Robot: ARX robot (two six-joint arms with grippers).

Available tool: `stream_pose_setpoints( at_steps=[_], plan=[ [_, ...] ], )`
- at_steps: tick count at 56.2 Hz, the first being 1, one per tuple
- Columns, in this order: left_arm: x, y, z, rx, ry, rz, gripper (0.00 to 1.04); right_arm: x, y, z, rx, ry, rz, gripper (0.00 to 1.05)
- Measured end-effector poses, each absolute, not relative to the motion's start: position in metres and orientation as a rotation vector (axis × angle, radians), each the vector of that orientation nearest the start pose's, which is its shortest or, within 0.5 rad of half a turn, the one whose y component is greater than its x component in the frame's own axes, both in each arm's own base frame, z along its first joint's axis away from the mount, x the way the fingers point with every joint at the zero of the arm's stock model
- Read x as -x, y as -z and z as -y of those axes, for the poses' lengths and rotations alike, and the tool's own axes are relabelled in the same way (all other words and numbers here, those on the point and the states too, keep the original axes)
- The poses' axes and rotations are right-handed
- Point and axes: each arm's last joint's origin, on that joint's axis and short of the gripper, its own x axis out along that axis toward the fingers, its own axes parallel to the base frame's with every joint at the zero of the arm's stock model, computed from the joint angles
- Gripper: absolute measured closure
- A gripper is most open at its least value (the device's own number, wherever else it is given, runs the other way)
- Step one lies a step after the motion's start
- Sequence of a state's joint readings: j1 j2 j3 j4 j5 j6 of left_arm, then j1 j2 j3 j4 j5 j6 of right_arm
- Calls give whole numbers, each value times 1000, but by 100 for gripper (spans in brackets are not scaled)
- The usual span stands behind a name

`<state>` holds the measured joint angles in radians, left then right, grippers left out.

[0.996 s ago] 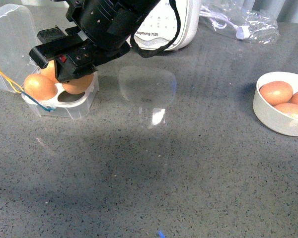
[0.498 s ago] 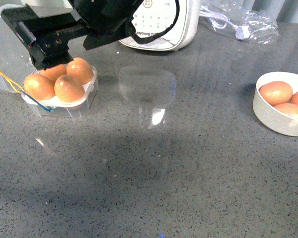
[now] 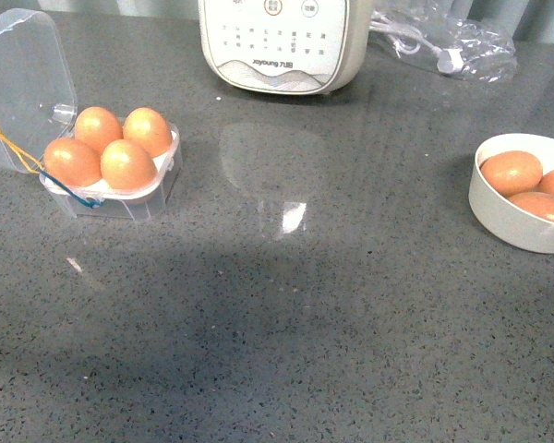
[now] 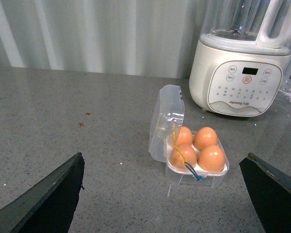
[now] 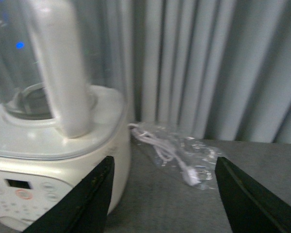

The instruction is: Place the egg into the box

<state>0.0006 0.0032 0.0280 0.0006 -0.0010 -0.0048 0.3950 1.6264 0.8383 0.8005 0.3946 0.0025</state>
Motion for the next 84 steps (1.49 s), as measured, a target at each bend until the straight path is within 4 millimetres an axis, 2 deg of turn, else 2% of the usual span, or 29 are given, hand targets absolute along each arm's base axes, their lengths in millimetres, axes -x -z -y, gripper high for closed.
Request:
stream_pose_setpoints(
  at_steps=[5,16,19,20,29,45,58,84],
  plan=[
    [-96,-173,0,5,0,25,7,-299,-226,-99,-11,6,23,59],
    [-96,-173,0,5,-2,25,7,-260,-203,-69,2,-17,-8,89],
    [-96,-173,0,5,-1,25,7,-246,-197,-58,3,-14,-13,101],
    [-96,-173,0,5,-1,25,7,-242,-196,-55,6,-14,-14,102],
    [-96,-173,0,5,-1,25,7,-208,-185,-32,4,-6,-11,102],
    [-96,-173,0,5,-1,25,7,-170,-174,-14,4,-4,-15,102],
    [-96,-173,0,5,-1,25,7,-151,-160,0,2,3,-24,102],
    [-96,-173,0,5,-1,25,7,-130,-166,0,2,-1,-3,102]
  ],
)
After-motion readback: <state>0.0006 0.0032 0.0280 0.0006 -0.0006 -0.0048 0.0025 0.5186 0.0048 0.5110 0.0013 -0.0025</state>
